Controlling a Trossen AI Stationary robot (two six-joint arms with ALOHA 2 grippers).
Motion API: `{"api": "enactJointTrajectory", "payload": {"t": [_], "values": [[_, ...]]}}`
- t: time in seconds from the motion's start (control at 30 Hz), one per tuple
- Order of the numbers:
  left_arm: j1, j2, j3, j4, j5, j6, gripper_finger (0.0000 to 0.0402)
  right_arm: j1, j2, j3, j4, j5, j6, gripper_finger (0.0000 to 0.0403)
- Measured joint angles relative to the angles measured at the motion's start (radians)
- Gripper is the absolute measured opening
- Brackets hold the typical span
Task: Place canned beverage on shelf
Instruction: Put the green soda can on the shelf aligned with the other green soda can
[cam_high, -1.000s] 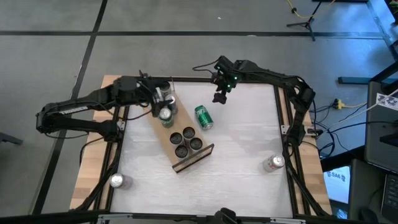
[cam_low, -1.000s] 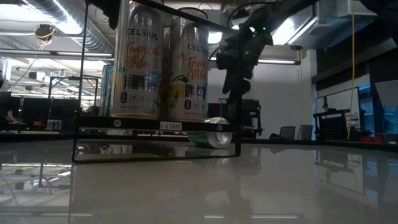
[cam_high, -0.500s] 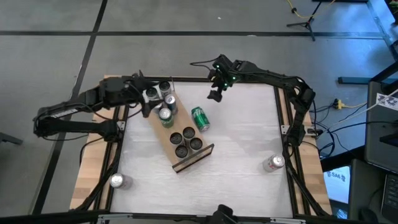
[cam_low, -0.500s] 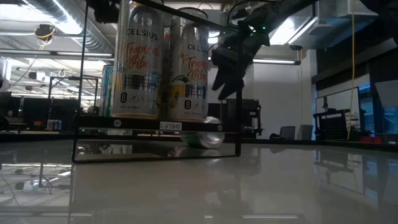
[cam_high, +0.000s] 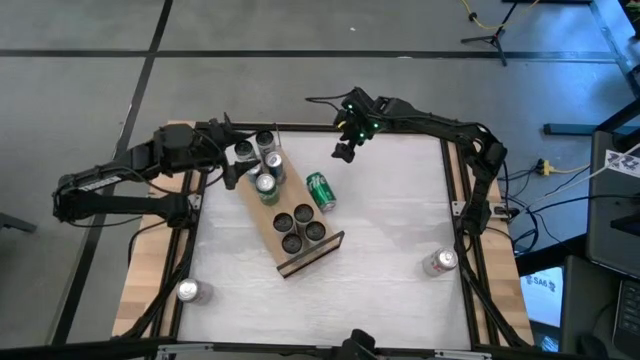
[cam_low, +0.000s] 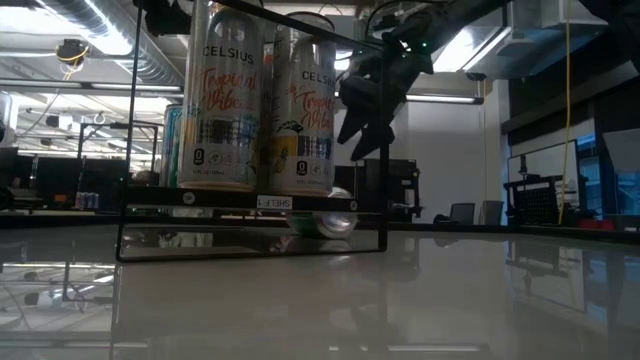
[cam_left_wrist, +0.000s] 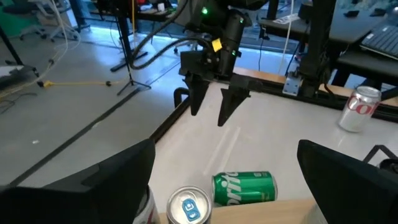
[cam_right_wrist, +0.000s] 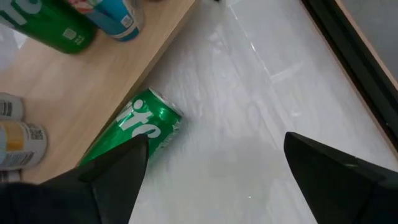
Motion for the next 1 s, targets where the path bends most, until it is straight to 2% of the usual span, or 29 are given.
{"api": "enactJointTrajectory", "payload": {"t": [0.27, 0.5, 0.73, 1.0], "values": [[0.000, 0.001, 0.000, 0.000, 0.000, -0.086, 0.0383, 0.004, 0.000, 0.000, -0.023, -0.001, 0.118, 0.0367], [0.000, 0.001, 0.000, 0.000, 0.000, -0.095, 0.0383, 0.079, 0.000, 0.000, -0.076, 0.010, 0.203, 0.0367], [0.000, 0.001, 0.000, 0.001, 0.000, -0.095, 0.0383, 0.189, 0.039, 0.001, -0.035, 0.187, 0.261, 0.0367], [-0.001, 0.001, 0.000, 0.000, 0.000, -0.095, 0.0383, 0.219, 0.108, 0.001, 0.018, 0.158, 0.407, 0.0367]]}}
